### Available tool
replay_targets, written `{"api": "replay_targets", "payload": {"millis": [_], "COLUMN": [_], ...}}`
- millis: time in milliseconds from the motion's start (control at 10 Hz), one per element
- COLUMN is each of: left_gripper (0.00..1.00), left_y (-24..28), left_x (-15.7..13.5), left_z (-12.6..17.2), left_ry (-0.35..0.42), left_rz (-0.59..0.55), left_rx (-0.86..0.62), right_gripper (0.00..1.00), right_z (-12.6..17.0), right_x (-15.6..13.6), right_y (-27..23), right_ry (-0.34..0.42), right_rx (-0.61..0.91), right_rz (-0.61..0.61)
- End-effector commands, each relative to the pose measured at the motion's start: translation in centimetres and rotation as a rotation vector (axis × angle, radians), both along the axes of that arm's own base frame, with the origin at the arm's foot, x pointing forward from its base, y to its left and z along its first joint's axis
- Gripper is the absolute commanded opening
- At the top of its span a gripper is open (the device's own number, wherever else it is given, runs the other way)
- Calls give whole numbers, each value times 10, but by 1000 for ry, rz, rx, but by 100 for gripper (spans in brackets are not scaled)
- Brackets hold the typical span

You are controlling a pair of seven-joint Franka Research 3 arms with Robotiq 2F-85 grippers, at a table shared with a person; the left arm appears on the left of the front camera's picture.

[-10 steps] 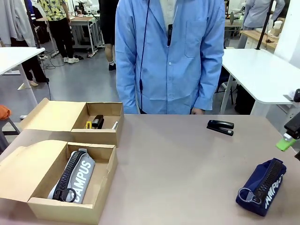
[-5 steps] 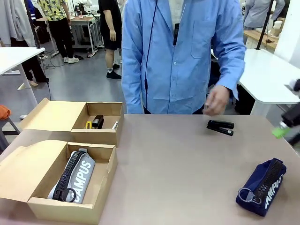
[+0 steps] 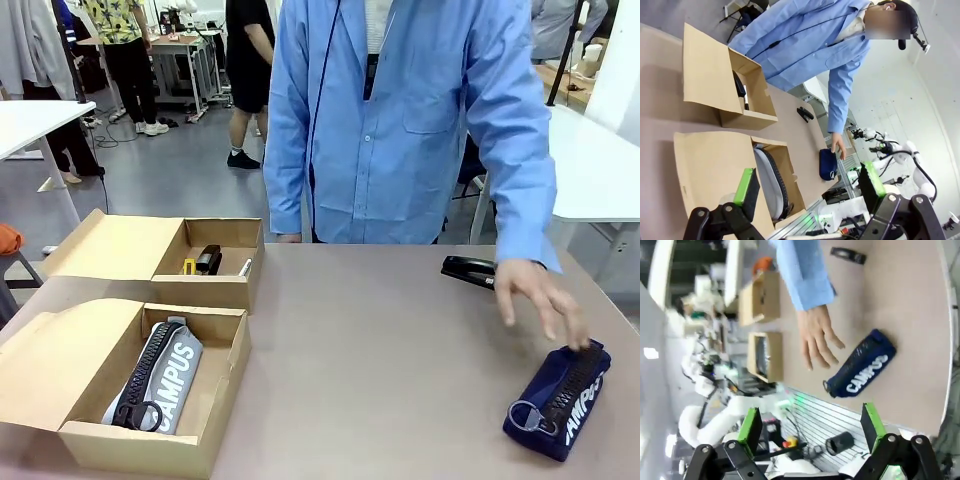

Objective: Place items inside the box.
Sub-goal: Pick up a Pencil pouch or Stapler and place it inside the Mailer Box closest to the robot.

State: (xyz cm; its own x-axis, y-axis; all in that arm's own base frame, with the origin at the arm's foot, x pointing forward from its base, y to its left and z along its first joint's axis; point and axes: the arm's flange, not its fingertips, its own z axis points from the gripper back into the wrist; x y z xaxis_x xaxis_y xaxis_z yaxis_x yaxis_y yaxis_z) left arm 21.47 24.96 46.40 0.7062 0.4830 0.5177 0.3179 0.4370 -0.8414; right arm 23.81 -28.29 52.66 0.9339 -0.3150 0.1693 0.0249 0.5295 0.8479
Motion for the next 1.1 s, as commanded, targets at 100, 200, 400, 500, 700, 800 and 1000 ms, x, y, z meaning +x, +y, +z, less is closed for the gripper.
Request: {"api": "replay_targets", "payload": {"millis": [100,200,400,500,700,800,1000], "left_gripper": [100,100,100,100,100,100,100], "left_y": [-1,-1,-1,-1,-1,-1,-1], "left_x": [1,1,1,1,1,1,1], "left_z": [1,1,1,1,1,1,1], "left_ry": [-26,-26,-26,-26,-26,-26,-26], "left_rz": [-2,-2,-2,-2,-2,-2,-2], "left_rx": [-5,-5,-5,-5,-5,-5,-5], "right_gripper": [100,100,100,100,100,100,100], "right_z": [-47,-12,-12,-12,-12,-12,-12], "right_x": [-44,-39,-39,-39,-39,-39,-39], "right_y": [-36,-25,-25,-25,-25,-25,-25], "right_ry": [-19,-5,-5,-5,-5,-5,-5], "right_rx": [146,59,59,59,59,59,59], "right_rz": [-158,-81,-81,-81,-81,-81,-81]}}
